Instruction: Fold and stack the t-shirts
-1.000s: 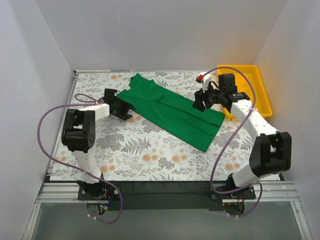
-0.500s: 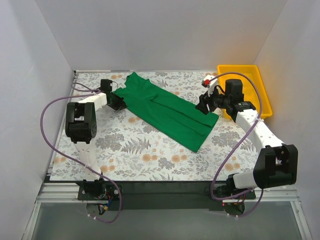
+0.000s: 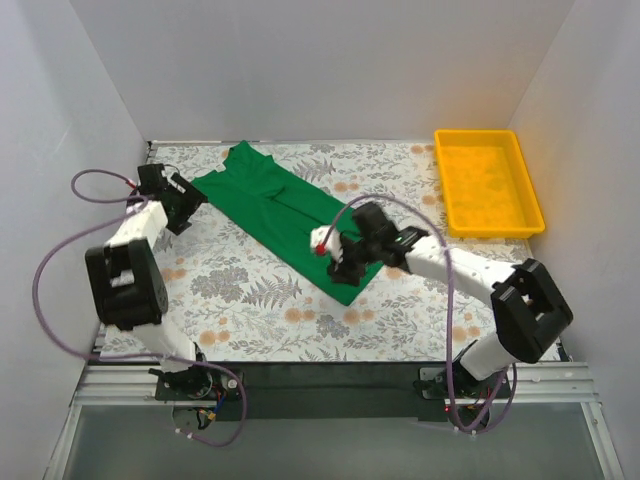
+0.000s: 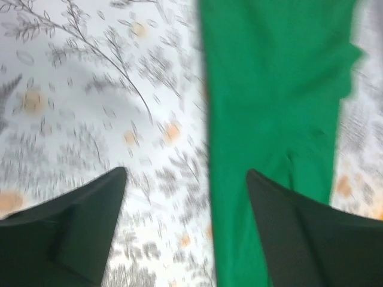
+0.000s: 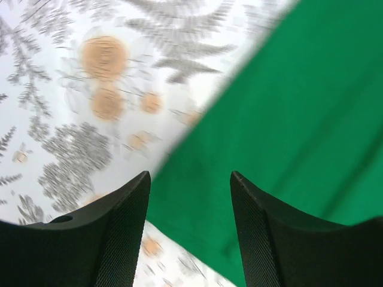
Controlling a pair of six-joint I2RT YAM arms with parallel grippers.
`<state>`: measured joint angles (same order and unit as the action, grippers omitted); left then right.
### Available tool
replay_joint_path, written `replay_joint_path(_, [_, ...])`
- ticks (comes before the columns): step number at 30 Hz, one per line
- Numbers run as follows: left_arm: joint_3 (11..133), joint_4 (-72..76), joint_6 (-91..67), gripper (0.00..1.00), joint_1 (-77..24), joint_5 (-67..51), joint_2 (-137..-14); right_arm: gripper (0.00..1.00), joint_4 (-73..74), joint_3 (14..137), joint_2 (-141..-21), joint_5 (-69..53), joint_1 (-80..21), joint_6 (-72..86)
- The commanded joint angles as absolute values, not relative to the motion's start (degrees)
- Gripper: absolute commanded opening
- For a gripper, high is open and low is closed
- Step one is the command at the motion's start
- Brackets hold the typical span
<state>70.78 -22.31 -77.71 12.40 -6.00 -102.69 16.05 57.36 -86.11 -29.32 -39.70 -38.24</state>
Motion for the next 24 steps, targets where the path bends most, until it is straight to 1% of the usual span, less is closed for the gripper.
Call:
replay_joint_path(1, [59.6, -13.6, -76.5, 0.86, 11.6, -0.9, -80.6, 0.63, 12.3, 54.8, -89.3, -6.8, -53.8, -37.2])
replay_joint_path(2, [56.0, -12.1, -77.9, 0.98, 11.7, -0.7, -73.4, 0.63, 11.3, 54.8, -90.3, -3.1, -55.4, -35.8])
replay_joint_path(3, [50.6, -11.5, -78.7, 0.98, 11.9, 0.2, -70.2, 0.63, 10.6, 55.7, -92.0, 1.5, -56.4, -35.1])
replay_joint_path(5, [45.5, -10.4, -78.6, 0.98, 12.4, -5.2, -63.1, 0.64, 9.6, 56.2, -93.3, 4.5, -58.8, -33.2])
replay_joint_path(7, [40.3, -11.2, -78.8, 0.97, 12.5, -10.2, -59.2, 0.64, 9.2, 56.8, -95.7, 7.1, -60.6, -32.3])
replay_joint_path(9, [38.1, -12.6, -79.1, 0.93, 12.5, -12.6, -57.4, 0.63, 9.2, 57.0, -98.9, 10.7, -61.7, -32.0])
replay_joint_path(11, [36.2, -13.4, -79.2, 0.93, 12.5, -15.5, -55.3, 0.62, 9.1, 57.4, -100.6, 12.6, -62.2, -31.6])
replay_joint_path(13, [35.9, -14.0, -78.5, 0.90, 12.5, -18.1, -54.1, 0.60, 9.1, 57.3, -101.7, 14.5, -62.3, -31.5])
replay_joint_path(15, [36.5, -15.4, -77.7, 0.90, 12.5, -19.0, -52.6, 0.59, 8.9, 57.0, -102.3, 15.7, -62.3, -31.6])
replay_joint_path(18, [37.7, -17.9, -76.6, 0.88, 12.5, -19.8, -51.0, 0.46, 9.0, 56.1, -102.1, 14.7, -62.3, -31.6])
replay_joint_path(19, [37.8, -18.5, -76.0, 0.88, 12.5, -19.9, -49.8, 0.37, 9.1, 55.6, -101.9, 13.2, -62.3, -31.7])
replay_joint_path(20, [38.0, -19.4, -75.9, 0.87, 12.5, -20.0, -49.3, 0.32, 9.3, 55.0, -101.5, 11.3, -62.3, -31.9])
replay_joint_path(22, [38.1, -20.0, -75.5, 0.87, 12.5, -20.4, -48.1, 0.22, 12.2, 55.3, -101.0, 3.7, -62.9, -31.8])
replay_joint_path(23, [38.0, -20.1, -75.2, 0.87, 12.5, -20.9, -47.2, 0.13, 13.2, 55.9, -101.0, 1.3, -63.5, -31.8])
replay_joint_path(24, [37.8, -20.1, -75.2, 0.87, 12.5, -21.4, -46.8, 0.09, 14.4, 56.2, -101.1, -2.6, -64.4, -31.7])
